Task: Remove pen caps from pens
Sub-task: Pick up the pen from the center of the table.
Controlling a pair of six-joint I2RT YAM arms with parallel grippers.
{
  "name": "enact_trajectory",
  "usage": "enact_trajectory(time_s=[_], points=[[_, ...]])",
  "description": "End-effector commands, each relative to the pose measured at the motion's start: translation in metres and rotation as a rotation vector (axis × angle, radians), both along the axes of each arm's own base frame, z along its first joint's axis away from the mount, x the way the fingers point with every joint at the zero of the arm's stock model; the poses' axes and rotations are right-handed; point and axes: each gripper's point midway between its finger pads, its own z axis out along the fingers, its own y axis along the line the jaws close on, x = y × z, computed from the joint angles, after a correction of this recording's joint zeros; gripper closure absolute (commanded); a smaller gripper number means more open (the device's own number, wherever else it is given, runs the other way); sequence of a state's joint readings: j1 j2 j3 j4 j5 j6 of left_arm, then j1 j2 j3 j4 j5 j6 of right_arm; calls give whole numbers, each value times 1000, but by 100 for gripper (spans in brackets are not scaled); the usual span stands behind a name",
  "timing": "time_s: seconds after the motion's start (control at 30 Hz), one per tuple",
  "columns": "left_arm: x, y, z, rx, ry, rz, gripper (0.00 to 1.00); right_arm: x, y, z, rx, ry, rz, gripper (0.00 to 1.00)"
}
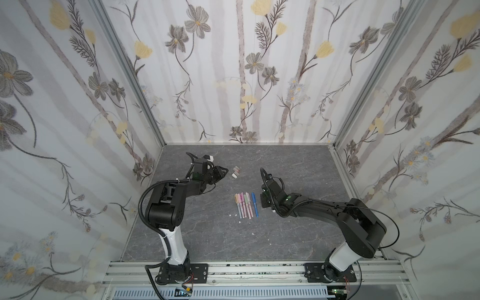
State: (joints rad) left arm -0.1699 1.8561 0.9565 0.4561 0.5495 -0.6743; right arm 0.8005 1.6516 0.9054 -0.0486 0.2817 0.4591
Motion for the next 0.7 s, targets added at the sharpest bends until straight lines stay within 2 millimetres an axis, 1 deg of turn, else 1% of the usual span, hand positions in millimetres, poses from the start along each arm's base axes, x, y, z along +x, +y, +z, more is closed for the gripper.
enact_trajectory(time_s=[0.0,0.03,0.07,0.17,0.27,0.37,0.43,0.53,0.57,0.63,0.67], points=[[-9,3,6,24,-15,-12,68,1,14,1,31,5,22,72],[-13,4,8,29,-17,-14,68,1,16,0,36,9,25,71],[-15,5,11,37,-25,-16,67,-6,27,-1,38,16,52,71],[-25,6,15,57,-32,-34,66,-12,36,-6,37,36,72,71],[-35,7,17,68,-33,-45,65,-15,41,-13,27,55,80,71],[-43,6,23,62,-46,-60,61,-17,44,-20,16,78,84,71],[-47,6,29,53,-67,-65,54,-19,43,-26,2,92,76,71],[-52,6,38,45,-100,-66,39,-20,40,-32,-16,109,68,71],[-54,6,42,40,-113,-66,31,-20,41,-33,-14,111,71,71],[-56,6,50,19,-142,-65,9,-21,41,-35,-17,116,74,71],[-57,6,53,8,-151,-59,0,-21,42,-36,-19,118,74,71]])
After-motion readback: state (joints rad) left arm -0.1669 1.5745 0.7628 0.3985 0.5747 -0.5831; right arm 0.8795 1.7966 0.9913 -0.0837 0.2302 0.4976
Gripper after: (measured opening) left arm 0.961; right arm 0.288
